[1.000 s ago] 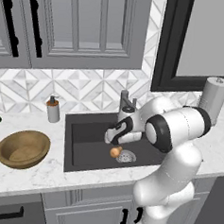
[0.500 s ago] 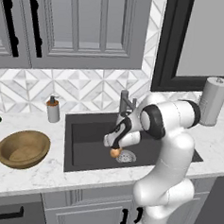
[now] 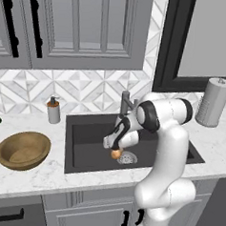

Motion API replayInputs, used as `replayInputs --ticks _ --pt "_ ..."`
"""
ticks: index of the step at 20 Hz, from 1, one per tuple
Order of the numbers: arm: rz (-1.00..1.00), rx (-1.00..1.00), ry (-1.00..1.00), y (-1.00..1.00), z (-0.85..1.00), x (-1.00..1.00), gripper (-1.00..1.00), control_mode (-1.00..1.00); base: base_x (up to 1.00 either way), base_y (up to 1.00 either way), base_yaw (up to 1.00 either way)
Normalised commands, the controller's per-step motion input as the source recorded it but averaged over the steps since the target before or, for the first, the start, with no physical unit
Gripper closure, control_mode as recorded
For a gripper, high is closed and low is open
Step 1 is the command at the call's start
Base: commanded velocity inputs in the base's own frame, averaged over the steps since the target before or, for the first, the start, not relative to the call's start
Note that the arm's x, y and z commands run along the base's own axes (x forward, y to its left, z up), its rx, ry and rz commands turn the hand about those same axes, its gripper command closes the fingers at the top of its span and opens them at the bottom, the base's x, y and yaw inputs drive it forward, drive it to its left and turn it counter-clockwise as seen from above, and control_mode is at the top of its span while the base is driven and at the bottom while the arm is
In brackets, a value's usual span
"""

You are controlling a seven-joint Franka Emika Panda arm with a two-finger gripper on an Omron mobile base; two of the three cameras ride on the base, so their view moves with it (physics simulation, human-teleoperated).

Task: Pick the squash from the sink and place it in the bowl. Then pick the bowl and place it in the microwave. Then close the microwave door and press the start button.

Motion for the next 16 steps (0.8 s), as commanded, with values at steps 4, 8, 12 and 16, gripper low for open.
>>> replayInputs --ticks 4,8,12,16 --pt "0.0 0.0 0.06 0.0 -0.32 -0.01 -1.0 -1.0 0.0 0.0 0.0" --pt "0.0 0.0 0.08 0.0 -0.26 0.01 -1.0 -1.0 0.0 0.0 0.0" --pt "0.0 0.0 0.07 0.0 -0.31 0.05 -1.0 -1.0 0.0 0.0 0.0" --pt "0.0 0.0 0.0 0.0 -0.27 0.09 -1.0 -1.0 0.0 0.0 0.0"
